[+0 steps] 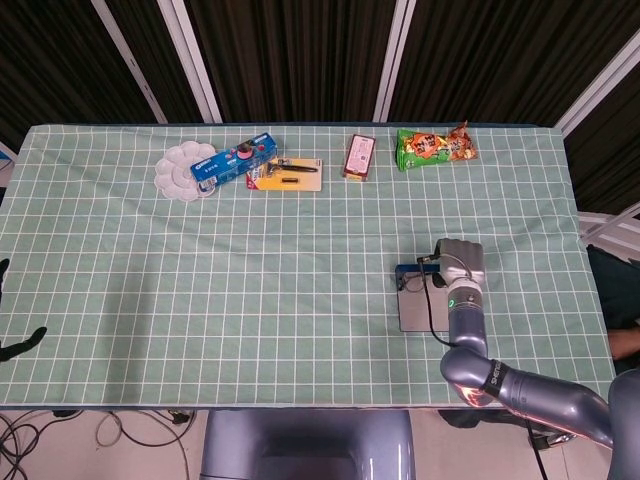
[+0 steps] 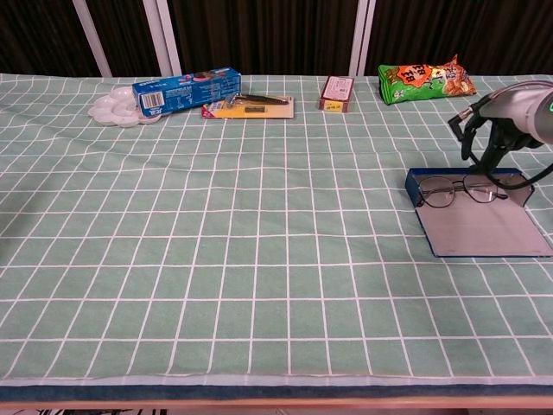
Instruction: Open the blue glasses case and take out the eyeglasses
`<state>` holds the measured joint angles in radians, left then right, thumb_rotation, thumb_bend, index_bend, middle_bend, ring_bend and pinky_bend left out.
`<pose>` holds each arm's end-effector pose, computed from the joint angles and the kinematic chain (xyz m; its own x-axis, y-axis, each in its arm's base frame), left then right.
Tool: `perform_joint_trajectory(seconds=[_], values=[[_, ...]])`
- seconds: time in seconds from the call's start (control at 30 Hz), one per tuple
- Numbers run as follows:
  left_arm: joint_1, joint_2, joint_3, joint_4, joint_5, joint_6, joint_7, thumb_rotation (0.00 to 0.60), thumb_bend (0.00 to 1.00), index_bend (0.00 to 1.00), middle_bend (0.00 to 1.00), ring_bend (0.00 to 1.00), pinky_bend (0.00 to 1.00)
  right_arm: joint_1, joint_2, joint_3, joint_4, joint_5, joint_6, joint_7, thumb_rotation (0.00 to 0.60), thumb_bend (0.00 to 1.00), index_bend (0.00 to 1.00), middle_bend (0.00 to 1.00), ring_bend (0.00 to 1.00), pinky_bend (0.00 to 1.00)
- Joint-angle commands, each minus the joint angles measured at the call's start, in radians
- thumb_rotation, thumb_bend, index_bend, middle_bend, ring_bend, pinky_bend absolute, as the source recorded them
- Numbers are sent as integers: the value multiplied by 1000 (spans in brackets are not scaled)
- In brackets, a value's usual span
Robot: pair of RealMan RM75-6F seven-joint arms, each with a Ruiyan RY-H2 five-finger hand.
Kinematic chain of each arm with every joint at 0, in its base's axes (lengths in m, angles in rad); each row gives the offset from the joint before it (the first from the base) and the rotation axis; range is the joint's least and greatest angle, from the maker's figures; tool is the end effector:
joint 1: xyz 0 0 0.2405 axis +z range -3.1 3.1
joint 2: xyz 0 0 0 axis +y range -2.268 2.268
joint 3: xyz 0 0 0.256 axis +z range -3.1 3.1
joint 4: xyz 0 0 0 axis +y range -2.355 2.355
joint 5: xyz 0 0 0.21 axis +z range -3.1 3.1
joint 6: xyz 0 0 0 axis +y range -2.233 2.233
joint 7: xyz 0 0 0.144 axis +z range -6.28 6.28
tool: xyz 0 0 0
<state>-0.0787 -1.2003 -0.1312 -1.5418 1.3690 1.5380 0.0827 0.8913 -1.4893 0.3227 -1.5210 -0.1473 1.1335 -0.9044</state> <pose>-0.3271 0.1941 0.1655 0.4473 -0.1173 0.8867 0.8913 0.1403 -0.4311 -0.1827 -0.3884 0.0292 0.4306 -0.4126 0.8027 -0.8098 0.2161 0.5455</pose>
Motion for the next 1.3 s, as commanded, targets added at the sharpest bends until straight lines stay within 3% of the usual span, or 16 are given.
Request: perform_joint_trajectory(seconds=[0.03, 1.3], values=[[0, 0, 0, 0, -1, -1, 1, 600, 11, 0, 0, 0, 0, 0, -2, -3, 6, 6, -5, 4, 600, 442, 415, 988, 1000, 978], [1, 1, -5, -8, -10, -8, -1, 600, 11, 0, 0, 0, 0, -4, -32, -25, 77, 27, -26, 29, 600, 492, 458, 988, 1000, 978]])
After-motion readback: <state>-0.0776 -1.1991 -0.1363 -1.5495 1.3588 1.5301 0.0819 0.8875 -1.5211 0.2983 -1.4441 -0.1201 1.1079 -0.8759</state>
